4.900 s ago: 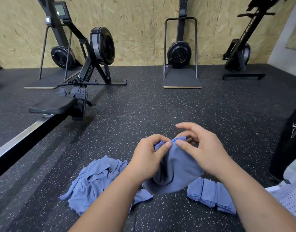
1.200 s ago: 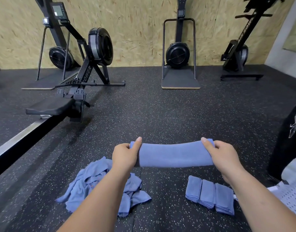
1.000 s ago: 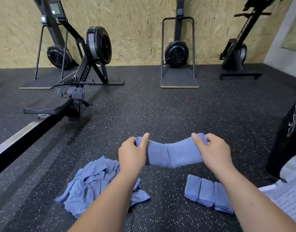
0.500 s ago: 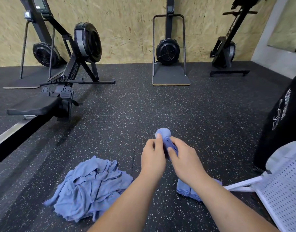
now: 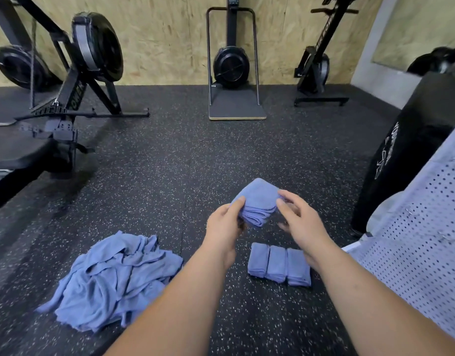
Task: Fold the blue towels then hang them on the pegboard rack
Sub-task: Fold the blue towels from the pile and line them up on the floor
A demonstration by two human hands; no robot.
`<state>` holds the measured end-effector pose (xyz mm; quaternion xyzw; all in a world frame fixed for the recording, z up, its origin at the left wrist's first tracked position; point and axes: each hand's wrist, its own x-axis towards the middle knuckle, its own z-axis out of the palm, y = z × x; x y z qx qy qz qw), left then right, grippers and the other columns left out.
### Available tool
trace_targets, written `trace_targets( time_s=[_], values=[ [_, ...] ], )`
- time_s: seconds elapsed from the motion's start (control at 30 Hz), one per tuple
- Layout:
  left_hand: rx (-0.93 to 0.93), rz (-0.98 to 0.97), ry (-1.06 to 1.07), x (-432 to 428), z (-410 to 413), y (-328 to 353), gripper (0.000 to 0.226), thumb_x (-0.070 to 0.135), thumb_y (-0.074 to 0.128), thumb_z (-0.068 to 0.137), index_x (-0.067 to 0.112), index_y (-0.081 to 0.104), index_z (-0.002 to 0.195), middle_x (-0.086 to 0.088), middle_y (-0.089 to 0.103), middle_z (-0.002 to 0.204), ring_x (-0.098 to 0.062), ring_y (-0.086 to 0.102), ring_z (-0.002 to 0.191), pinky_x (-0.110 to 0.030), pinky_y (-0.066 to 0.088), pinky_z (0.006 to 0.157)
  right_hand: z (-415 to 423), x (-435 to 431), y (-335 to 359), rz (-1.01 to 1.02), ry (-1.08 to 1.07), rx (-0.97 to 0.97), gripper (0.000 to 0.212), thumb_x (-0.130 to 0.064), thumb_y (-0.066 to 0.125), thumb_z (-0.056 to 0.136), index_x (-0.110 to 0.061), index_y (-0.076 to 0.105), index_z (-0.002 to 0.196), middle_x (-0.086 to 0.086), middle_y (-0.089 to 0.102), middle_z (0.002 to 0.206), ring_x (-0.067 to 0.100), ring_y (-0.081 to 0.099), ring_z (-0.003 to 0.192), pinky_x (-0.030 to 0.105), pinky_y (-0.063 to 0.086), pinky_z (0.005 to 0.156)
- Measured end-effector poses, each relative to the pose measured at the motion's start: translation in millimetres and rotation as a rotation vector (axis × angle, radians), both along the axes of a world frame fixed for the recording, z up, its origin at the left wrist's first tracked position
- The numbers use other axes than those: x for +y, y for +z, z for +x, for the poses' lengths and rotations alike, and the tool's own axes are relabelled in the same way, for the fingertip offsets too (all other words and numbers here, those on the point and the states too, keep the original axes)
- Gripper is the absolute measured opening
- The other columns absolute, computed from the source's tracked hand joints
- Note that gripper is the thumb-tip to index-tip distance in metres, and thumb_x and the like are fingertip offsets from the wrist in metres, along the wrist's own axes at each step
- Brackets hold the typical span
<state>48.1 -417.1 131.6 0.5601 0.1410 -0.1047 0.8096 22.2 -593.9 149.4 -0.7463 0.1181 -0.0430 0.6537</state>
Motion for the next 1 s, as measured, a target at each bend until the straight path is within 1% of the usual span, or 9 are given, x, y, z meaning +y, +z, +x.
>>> trace_targets(
  time_s=[0.1,0.2,0.3,0.4,0.6,0.7,0.77,0.87,1.0],
  values=[
    [0.06,-0.116,-0.026,-8,-3,-3,0.019,0.029,0.076,0.098,0.011,0.073,0.102,-0.005,0.076,0.093,-0.017,0.063,0.083,-0.032,0.049,0.079,-3,-7,-6,0.299,0.047,0.107,0.044,-0.034,0.063,0.106,-0.046,0.054,0.147,-0.008,0.068,0.137,0.024,0.076,0.11,0.049,0.057,0.104],
    [0.089,-0.127,-0.077,-13,-3,-14,0.013,0.021,0.074,0.1,0.009,0.071,0.103,-0.01,0.078,0.103,-0.016,0.07,0.085,-0.027,0.056,0.075,-1,-9,-19,0.435,0.012,0.135,0.052,-0.014,0.058,0.108,-0.04,0.049,0.152,0.001,0.069,0.137,0.03,0.077,0.107,0.049,0.06,0.095],
    [0.096,-0.013,-0.137,-11,2,-33,0.039,0.02,0.078,0.096,0.013,0.06,0.131,-0.017,0.075,0.11,-0.018,0.072,0.073,-0.033,0.06,0.075,5,-12,-38,0.357,-0.049,0.173,0.056,-0.002,0.054,0.107,-0.038,0.053,0.15,0.006,0.076,0.125,0.026,0.078,0.106,0.043,0.064,0.083],
    [0.051,0.174,-0.289,-4,10,-54,0.06,0.029,0.077,0.096,0.04,0.045,0.146,-0.01,0.071,0.096,-0.015,0.063,0.06,-0.032,0.059,0.067,15,-16,-60,0.219,0.003,0.22,0.059,0.003,0.053,0.106,-0.039,0.056,0.147,0.007,0.074,0.126,0.024,0.076,0.108,0.035,0.064,0.074],
    [-0.001,0.365,-0.426,-1,31,-104,0.061,0.021,0.069,0.102,0.046,0.046,0.153,-0.016,0.073,0.118,-0.016,0.073,0.075,-0.032,0.061,0.07,41,-20,-120,0.085,0.08,0.284,0.062,0.001,0.053,0.107,-0.047,0.056,0.146,0.003,0.075,0.125,0.022,0.076,0.108,0.05,0.062,0.095],
    [0.016,0.389,-0.431,-2,42,-138,0.065,0.024,0.071,0.099,0.057,0.046,0.148,-0.024,0.072,0.107,-0.028,0.073,0.084,-0.051,0.064,0.086,49,-17,-157,0.053,0.056,0.321,0.063,-0.004,0.052,0.108,-0.058,0.055,0.141,-0.003,0.068,0.134,0.019,0.071,0.118,0.05,0.058,0.103],
    [0.044,0.373,-0.454,-2,48,-165,0.068,0.026,0.073,0.096,0.063,0.046,0.146,-0.03,0.07,0.113,-0.028,0.066,0.08,-0.053,0.06,0.082,52,-14,-186,0.041,0.028,0.343,0.066,-0.008,0.053,0.108,-0.068,0.054,0.133,-0.002,0.066,0.136,0.019,0.069,0.119,0.051,0.057,0.104],
    [0.108,0.351,-0.498,1,53,-204,0.065,0.022,0.072,0.098,0.056,0.049,0.148,-0.032,0.069,0.12,-0.024,0.058,0.077,-0.039,0.05,0.071,61,-9,-227,0.009,0.01,0.39,0.064,-0.014,0.056,0.107,-0.075,0.054,0.127,0.001,0.065,0.13,0.021,0.07,0.113,0.053,0.058,0.101],
    [0.202,0.273,-0.483,9,63,-248,0.047,0.01,0.066,0.104,0.039,0.063,0.141,-0.021,0.069,0.129,-0.024,0.072,0.091,-0.034,0.061,0.077,72,3,-260,-0.007,-0.002,0.43,0.049,-0.012,0.057,0.107,-0.053,0.058,0.135,-0.002,0.066,0.123,0.017,0.068,0.106,0.042,0.058,0.098]
  ],
)
